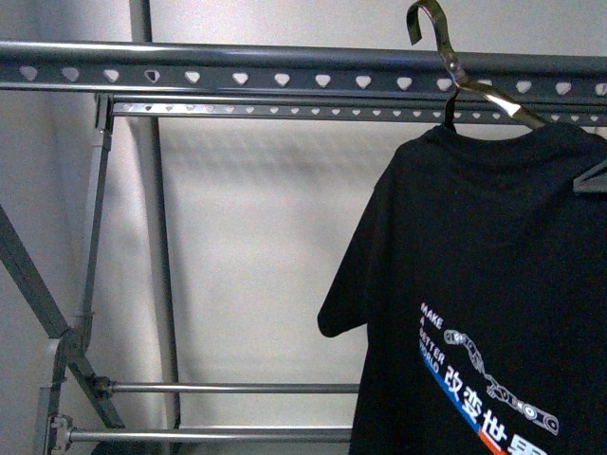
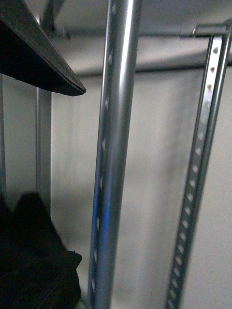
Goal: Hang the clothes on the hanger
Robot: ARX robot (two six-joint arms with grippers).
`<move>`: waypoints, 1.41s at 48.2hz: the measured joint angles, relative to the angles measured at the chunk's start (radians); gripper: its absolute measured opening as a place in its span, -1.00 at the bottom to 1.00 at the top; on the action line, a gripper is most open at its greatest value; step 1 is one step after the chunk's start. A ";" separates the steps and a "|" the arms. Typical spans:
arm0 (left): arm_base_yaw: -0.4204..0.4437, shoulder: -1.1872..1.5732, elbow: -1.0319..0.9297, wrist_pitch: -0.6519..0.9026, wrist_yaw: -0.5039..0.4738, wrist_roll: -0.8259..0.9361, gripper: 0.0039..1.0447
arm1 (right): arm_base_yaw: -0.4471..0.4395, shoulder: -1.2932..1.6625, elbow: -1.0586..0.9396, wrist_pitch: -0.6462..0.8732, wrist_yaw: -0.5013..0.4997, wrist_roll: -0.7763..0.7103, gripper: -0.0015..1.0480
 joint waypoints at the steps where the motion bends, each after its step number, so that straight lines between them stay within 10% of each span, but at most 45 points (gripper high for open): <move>1: -0.001 -0.035 -0.048 0.034 -0.015 -0.003 0.82 | 0.001 0.006 0.010 0.000 0.004 0.011 -0.93; 18: -0.017 -0.634 -1.177 0.576 -0.110 0.141 -0.48 | 0.044 0.171 0.278 -0.023 0.100 0.273 -0.93; 26: -0.017 -0.698 -1.394 0.658 -0.112 0.147 -0.95 | 0.052 0.257 0.372 -0.063 0.135 0.311 -0.93; 53: -0.017 -0.994 -1.776 0.771 -0.111 0.150 -0.94 | 0.031 0.387 0.316 0.092 0.170 0.339 -0.92; 68: -0.017 -1.136 -1.872 0.726 -0.112 0.151 -0.94 | 0.124 0.008 -0.241 0.739 0.517 -0.024 0.11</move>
